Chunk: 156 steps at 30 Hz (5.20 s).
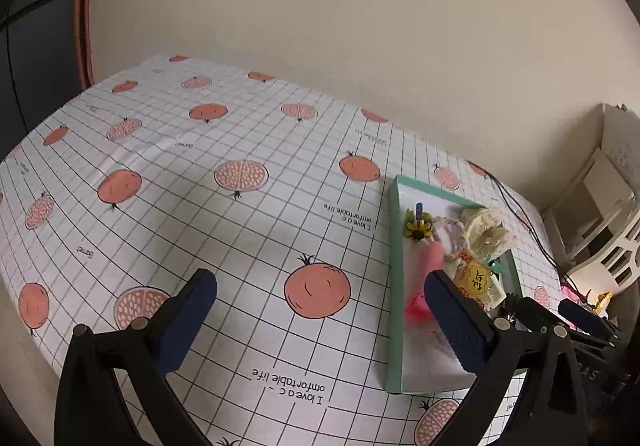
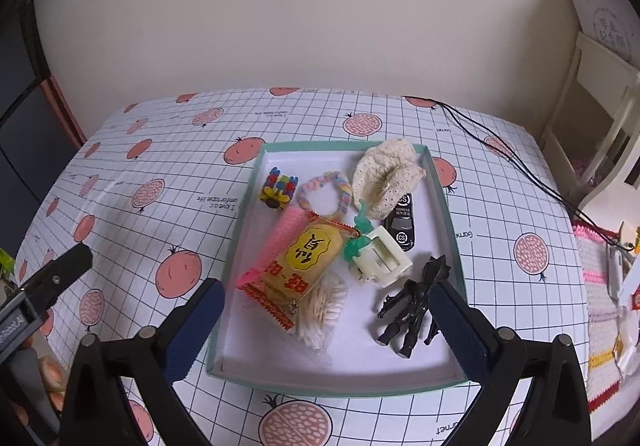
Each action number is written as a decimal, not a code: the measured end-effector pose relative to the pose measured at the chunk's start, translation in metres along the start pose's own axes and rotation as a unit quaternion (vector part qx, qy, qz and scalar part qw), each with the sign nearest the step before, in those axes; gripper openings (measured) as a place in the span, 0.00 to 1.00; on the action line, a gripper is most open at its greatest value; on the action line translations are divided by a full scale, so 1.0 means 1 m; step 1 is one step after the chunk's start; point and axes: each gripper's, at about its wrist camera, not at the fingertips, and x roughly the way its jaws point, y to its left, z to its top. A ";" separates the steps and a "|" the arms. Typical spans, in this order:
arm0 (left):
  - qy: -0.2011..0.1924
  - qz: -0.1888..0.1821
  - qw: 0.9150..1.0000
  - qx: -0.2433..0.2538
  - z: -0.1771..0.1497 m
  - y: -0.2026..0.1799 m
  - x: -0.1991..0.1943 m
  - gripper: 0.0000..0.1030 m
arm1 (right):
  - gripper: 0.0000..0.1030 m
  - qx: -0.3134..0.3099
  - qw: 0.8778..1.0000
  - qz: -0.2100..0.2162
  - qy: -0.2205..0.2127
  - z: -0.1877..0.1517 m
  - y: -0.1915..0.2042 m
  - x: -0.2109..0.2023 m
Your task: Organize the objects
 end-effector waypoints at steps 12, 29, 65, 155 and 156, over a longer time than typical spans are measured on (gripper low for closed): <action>-0.044 0.008 0.998 0.051 -0.010 -0.005 -0.027 1.00 | 1.00 0.018 1.000 -0.001 -0.017 -0.020 -0.005 -0.017; -0.031 0.050 0.992 0.114 -0.080 -0.002 -0.012 1.00 | 1.00 0.023 0.999 -0.012 -0.037 -0.069 -0.012 -0.031; 0.052 0.082 0.987 0.124 -0.128 0.018 0.038 1.00 | 1.00 0.039 0.997 -0.036 0.047 -0.145 -0.006 0.035; 0.056 0.072 0.990 0.106 -0.124 0.028 0.042 1.00 | 1.00 0.042 0.997 -0.063 0.033 -0.145 -0.010 0.044; 0.056 0.072 0.990 0.106 -0.124 0.028 0.042 1.00 | 1.00 0.042 0.997 -0.063 0.033 -0.145 -0.010 0.044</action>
